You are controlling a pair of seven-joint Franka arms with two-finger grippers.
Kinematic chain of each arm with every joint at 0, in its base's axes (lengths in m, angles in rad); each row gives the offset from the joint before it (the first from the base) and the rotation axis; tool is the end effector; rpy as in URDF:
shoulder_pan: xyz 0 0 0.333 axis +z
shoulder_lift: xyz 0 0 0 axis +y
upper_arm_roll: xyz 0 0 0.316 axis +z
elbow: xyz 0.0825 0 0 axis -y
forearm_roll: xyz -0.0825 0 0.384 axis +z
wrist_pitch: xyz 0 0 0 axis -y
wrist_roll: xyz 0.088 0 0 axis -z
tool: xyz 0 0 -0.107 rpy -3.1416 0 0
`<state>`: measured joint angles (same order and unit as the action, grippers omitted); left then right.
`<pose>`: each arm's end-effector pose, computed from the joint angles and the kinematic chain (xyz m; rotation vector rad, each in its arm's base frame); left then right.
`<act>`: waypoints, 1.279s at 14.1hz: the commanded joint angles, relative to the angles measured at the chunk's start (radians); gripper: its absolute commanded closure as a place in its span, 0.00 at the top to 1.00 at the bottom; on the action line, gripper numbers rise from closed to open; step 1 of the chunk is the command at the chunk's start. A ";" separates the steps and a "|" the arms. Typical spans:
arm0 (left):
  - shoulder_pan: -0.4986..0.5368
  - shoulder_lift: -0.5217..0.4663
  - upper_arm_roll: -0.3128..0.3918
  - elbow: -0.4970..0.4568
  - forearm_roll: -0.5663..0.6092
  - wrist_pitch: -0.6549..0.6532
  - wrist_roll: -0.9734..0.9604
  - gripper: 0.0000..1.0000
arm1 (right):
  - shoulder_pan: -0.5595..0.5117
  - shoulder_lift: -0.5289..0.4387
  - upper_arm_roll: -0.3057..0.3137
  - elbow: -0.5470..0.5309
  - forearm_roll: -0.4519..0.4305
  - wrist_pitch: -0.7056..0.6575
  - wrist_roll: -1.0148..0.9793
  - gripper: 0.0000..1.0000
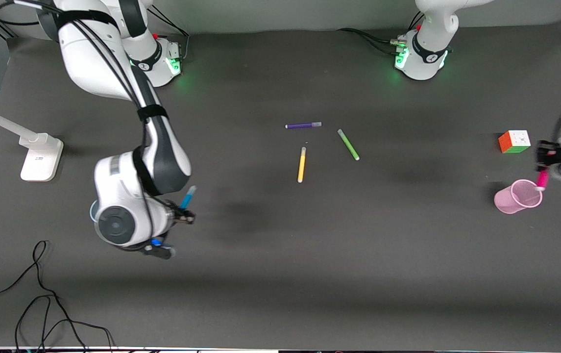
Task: Place pink and blue markers in matching cups
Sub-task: 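Carry the blue marker to the blue cup while the left gripper carries pink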
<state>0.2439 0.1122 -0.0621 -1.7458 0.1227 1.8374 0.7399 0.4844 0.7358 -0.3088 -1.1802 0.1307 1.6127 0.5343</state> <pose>0.5831 0.1186 0.5000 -2.9171 0.8885 0.1031 0.6879 0.1943 0.3461 2.9073 -0.4909 -0.3340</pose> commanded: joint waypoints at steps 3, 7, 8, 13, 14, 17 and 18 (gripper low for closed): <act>0.106 0.098 -0.019 -0.001 0.044 0.187 0.435 0.00 | 0.020 -0.275 -0.102 -0.312 -0.085 0.286 -0.017 0.00; 0.144 0.193 -0.021 -0.021 0.041 0.341 0.827 0.00 | 0.026 -0.502 -0.179 -0.641 -0.160 0.583 -0.054 0.00; 0.150 0.195 -0.022 -0.037 0.035 0.362 0.875 0.00 | 0.028 -0.547 -0.199 -0.720 -0.184 0.657 -0.056 0.00; 0.129 0.219 -0.022 -0.046 0.048 0.382 1.050 0.00 | 0.028 -0.696 -0.272 -1.054 -0.250 1.052 -0.066 0.00; 0.129 0.225 -0.022 -0.049 0.046 0.382 1.050 0.00 | 0.028 -0.694 -0.289 -1.093 -0.256 1.123 -0.080 0.00; 0.147 0.234 -0.027 -0.058 -0.013 0.347 1.036 0.00 | 0.023 -0.679 -0.318 -1.171 -0.257 1.294 -0.094 0.00; 0.149 0.233 -0.027 -0.073 -0.079 0.333 1.046 0.00 | 0.023 -0.665 -0.320 -1.181 -0.257 1.312 -0.103 0.00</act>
<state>0.3804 0.3543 -0.0839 -1.7928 0.1179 2.1926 1.7662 0.4900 0.0876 -0.6083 -2.3142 -0.1032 2.8665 0.4518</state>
